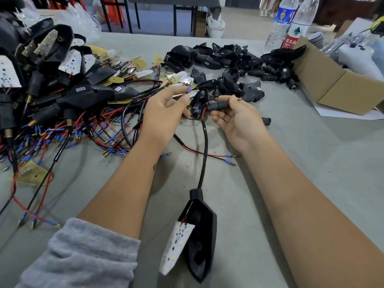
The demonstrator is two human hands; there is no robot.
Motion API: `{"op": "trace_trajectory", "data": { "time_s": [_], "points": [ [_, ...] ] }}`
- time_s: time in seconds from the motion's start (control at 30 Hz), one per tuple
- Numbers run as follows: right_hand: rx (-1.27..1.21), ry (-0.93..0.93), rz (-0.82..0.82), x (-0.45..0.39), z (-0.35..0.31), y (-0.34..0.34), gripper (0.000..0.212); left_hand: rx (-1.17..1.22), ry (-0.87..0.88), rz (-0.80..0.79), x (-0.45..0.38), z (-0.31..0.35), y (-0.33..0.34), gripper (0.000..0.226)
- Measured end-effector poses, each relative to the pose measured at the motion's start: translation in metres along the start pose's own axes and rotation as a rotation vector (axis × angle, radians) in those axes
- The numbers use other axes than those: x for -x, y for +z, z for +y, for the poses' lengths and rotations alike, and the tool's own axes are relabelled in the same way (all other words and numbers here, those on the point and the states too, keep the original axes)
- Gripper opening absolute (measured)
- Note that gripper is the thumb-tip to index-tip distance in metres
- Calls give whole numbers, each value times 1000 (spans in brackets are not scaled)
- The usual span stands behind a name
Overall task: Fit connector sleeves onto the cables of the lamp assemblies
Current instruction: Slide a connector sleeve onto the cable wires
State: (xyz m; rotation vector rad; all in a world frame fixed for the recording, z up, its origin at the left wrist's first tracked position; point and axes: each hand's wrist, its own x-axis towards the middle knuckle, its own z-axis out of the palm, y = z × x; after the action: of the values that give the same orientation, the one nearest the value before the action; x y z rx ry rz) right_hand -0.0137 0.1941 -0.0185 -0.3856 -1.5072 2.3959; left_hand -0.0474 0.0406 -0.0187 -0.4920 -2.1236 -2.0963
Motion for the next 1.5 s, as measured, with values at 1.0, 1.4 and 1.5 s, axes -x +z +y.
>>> {"op": "trace_trajectory", "data": {
  "time_s": [1.0,1.4,1.5],
  "points": [
    [-31,-11,-19,2,-2,2,34,-277,22,-112,5,-5,4,35],
    [14,-32,-44,4,-2,2,31,-291,5,-68,1,-10,3,22],
    [-8,-29,-57,4,-2,2,32,-284,2,-60,1,-8,3,23]
  ]
}}
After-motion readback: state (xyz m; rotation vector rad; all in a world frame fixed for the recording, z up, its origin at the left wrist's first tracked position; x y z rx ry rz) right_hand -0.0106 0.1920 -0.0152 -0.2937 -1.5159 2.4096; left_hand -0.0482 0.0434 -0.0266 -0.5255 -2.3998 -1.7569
